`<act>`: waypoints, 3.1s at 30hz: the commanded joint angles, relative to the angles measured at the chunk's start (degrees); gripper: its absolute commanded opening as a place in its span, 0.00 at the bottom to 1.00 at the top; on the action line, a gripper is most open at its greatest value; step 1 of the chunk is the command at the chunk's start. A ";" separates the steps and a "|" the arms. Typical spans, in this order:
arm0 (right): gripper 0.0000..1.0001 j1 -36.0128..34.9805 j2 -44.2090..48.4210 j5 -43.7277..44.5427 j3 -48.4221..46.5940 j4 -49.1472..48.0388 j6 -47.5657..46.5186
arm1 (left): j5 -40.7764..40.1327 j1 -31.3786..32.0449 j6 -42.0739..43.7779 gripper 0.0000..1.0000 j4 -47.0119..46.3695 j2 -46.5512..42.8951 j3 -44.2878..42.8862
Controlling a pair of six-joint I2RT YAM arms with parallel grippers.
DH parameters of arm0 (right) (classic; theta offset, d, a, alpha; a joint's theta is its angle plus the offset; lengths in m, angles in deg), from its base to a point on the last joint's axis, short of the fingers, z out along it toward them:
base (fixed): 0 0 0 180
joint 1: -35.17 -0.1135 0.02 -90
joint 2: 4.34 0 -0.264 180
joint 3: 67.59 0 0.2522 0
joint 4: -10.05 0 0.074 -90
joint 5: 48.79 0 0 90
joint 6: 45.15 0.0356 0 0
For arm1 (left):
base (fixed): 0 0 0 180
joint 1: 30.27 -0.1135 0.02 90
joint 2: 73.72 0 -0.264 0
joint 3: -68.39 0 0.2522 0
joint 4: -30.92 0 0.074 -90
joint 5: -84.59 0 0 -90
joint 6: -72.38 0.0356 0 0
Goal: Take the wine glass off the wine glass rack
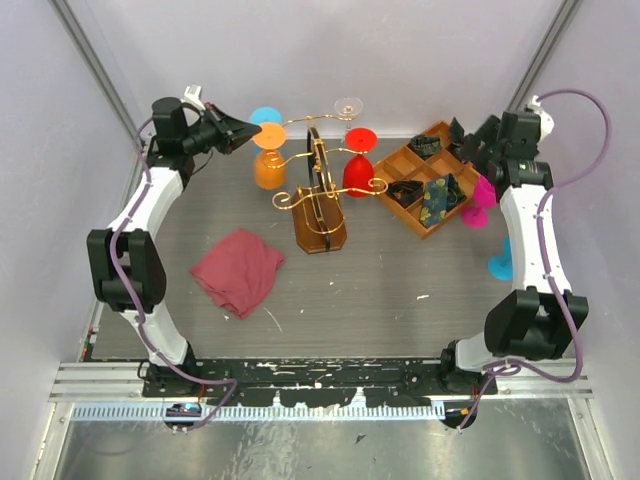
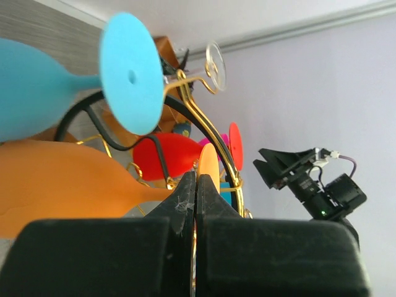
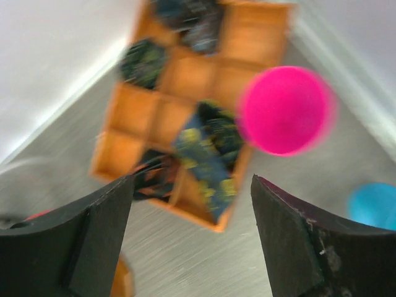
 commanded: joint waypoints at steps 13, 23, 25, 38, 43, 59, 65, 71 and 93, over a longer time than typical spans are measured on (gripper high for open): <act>0.77 -9.58 -19.24 -58.81 -13.14 -19.77 12.00 | -6.15 -5.21 4.76 0.00 6.14 -11.92 2.85; 0.74 -12.52 -21.61 -55.74 -14.55 -20.62 12.51 | -8.29 -8.97 9.30 0.00 11.29 -17.68 5.50; 0.72 -12.47 -21.77 -55.54 -14.90 -20.43 12.61 | -8.11 -9.17 9.56 0.00 11.55 -17.81 5.60; 0.70 -9.82 -16.73 -51.49 -11.36 -16.01 9.32 | -7.19 -11.14 10.99 0.00 13.73 -18.57 6.96; 0.70 -9.22 -15.70 -50.77 -11.86 -16.73 10.86 | -7.98 -11.61 11.74 0.00 14.64 -19.04 7.43; 0.64 -11.85 -22.19 -56.11 -15.24 -21.95 14.95 | -9.23 -13.44 14.61 0.00 18.06 -20.00 6.74; 0.44 -13.17 -25.06 -57.88 -19.05 -20.64 14.23 | -8.71 -13.91 14.60 0.00 18.54 -20.08 6.38; 0.02 -13.22 -23.36 -57.64 -17.89 -21.91 14.75 | -8.51 -14.01 14.54 0.00 18.65 -20.08 6.67; 0.34 -10.20 -19.63 -55.96 -13.86 -24.37 16.97 | -7.69 -14.10 14.29 0.00 18.56 -20.35 7.02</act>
